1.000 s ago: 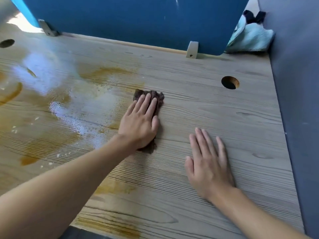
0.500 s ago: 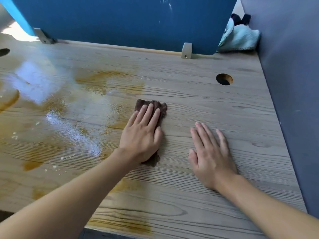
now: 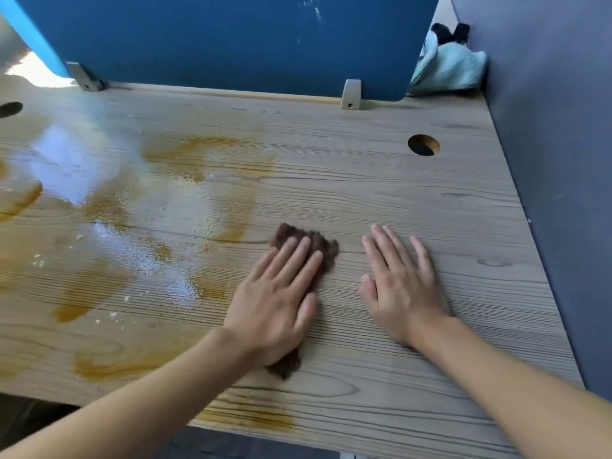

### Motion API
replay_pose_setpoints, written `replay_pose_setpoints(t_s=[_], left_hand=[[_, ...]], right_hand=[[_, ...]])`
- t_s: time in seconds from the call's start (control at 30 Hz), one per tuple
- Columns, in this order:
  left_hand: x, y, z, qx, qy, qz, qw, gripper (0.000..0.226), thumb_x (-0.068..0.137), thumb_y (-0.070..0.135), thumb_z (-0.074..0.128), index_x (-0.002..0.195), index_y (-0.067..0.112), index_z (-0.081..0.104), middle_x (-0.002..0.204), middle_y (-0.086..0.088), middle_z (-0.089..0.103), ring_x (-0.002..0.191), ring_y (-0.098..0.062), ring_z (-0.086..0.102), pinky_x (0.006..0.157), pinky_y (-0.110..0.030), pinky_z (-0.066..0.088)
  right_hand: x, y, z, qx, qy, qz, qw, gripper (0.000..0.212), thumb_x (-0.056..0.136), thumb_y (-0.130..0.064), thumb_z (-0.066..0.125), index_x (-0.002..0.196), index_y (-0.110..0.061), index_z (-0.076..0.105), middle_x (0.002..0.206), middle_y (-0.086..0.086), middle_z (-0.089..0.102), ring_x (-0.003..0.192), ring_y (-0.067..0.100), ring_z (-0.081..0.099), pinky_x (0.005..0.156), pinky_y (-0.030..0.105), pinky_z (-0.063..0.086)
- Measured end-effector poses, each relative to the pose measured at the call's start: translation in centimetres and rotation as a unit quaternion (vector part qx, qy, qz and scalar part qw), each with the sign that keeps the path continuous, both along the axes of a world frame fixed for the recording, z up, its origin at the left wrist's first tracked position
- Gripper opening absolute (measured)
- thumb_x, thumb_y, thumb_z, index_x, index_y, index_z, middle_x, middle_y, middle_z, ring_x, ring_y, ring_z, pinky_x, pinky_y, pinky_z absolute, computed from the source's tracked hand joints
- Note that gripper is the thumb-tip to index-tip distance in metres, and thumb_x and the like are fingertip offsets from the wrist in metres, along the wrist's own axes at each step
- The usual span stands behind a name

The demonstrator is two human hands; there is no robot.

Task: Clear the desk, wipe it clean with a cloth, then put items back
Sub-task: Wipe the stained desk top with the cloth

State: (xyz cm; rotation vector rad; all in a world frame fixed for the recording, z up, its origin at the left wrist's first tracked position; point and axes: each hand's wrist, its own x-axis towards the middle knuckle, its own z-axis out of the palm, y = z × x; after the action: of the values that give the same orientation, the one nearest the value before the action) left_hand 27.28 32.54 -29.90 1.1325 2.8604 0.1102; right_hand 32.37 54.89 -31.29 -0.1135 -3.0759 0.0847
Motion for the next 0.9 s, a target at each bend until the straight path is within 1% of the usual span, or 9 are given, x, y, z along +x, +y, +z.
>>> replay_pose_setpoints(t_s=[0.07,0.13,0.33,0.4,0.47,0.57,0.63,0.77,0.9], left_hand=[[2.4,-1.1,0.3,0.011,-0.023,-0.083,0.996,0.063,0.102,0.049,0.021,0.159,0.025,0.013,0.166,0.001,0.004,0.154,-0.014,-0.004,0.124,-0.037,0.004],[0.9,-1.5,0.3,0.012,-0.035,-0.103,0.994,0.062,0.101,0.048,0.023,0.159,0.030,0.013,0.166,0.004,0.003,0.153,-0.012,-0.003,0.124,-0.034,0.001],[-5.8,1.1,-0.1,0.008,-0.025,0.162,0.986,0.066,0.097,0.047,0.011,0.160,0.027,0.005,0.167,0.001,-0.003,0.153,-0.013,-0.009,0.124,-0.033,-0.006],[-3.0,1.1,0.0,0.009,-0.005,0.125,0.992,0.066,0.098,0.046,0.012,0.159,0.024,0.008,0.167,-0.001,0.001,0.153,-0.015,-0.007,0.125,-0.036,-0.003],[1.5,0.1,0.2,0.015,0.004,0.023,1.000,0.064,0.100,0.046,0.018,0.159,0.022,0.014,0.166,-0.002,0.006,0.154,-0.016,-0.003,0.125,-0.038,0.002],[3.5,-1.6,0.3,0.000,-0.034,-0.080,0.996,0.063,0.101,0.047,0.023,0.159,0.026,0.012,0.166,0.001,0.003,0.153,-0.014,-0.005,0.125,-0.036,0.001],[0.8,-1.5,0.2,0.001,-0.030,-0.036,0.999,0.063,0.099,0.049,0.019,0.159,0.031,0.009,0.167,0.004,0.000,0.153,-0.011,-0.008,0.124,-0.033,-0.001],[-3.3,-0.2,-0.1,-0.006,-0.018,0.148,0.989,0.065,0.098,0.049,0.009,0.159,0.029,0.002,0.167,0.002,-0.005,0.152,-0.012,-0.013,0.125,-0.035,-0.003],[2.7,-0.4,0.1,0.007,0.005,0.027,1.000,0.065,0.099,0.047,0.020,0.159,0.023,0.014,0.166,-0.002,0.005,0.154,-0.016,-0.004,0.125,-0.037,0.002]], right_hand=[[0.0,0.0,0.0,0.004,0.000,0.001,1.000,0.069,0.088,-0.041,0.031,0.148,-0.009,0.044,0.159,0.010,0.034,0.148,0.021,0.029,0.119,0.054,0.020],[0.0,0.0,0.1,0.003,-0.001,0.001,1.000,0.069,0.088,-0.040,0.030,0.148,-0.009,0.044,0.159,0.009,0.034,0.148,0.021,0.029,0.119,0.054,0.021],[0.0,0.2,-0.2,0.008,-0.003,0.001,1.000,0.069,0.090,-0.041,0.026,0.151,-0.010,0.039,0.161,0.008,0.029,0.150,0.020,0.024,0.120,0.053,0.016],[-0.1,0.1,-0.2,0.006,-0.001,0.004,1.000,0.069,0.090,-0.041,0.027,0.149,-0.009,0.041,0.160,0.009,0.031,0.149,0.021,0.026,0.119,0.054,0.019],[-0.1,0.1,-0.1,0.002,0.004,0.002,1.000,0.069,0.089,-0.040,0.029,0.148,-0.008,0.044,0.159,0.010,0.034,0.148,0.022,0.030,0.118,0.055,0.021],[0.0,0.1,-0.1,0.001,0.003,0.003,1.000,0.069,0.089,-0.040,0.028,0.148,-0.008,0.044,0.159,0.010,0.034,0.148,0.022,0.030,0.118,0.055,0.021],[-0.1,0.1,-0.1,0.002,0.000,0.005,1.000,0.070,0.090,-0.041,0.025,0.150,-0.009,0.041,0.161,0.009,0.031,0.149,0.021,0.027,0.120,0.054,0.018],[0.0,0.2,0.0,0.001,-0.022,0.008,1.000,0.073,0.091,-0.044,0.016,0.155,-0.012,0.031,0.164,0.006,0.021,0.152,0.018,0.016,0.122,0.050,0.009],[0.1,-0.3,0.9,0.026,-0.010,0.008,1.000,0.068,0.092,-0.039,0.022,0.149,-0.007,0.042,0.160,0.012,0.031,0.149,0.023,0.025,0.119,0.057,0.013]])
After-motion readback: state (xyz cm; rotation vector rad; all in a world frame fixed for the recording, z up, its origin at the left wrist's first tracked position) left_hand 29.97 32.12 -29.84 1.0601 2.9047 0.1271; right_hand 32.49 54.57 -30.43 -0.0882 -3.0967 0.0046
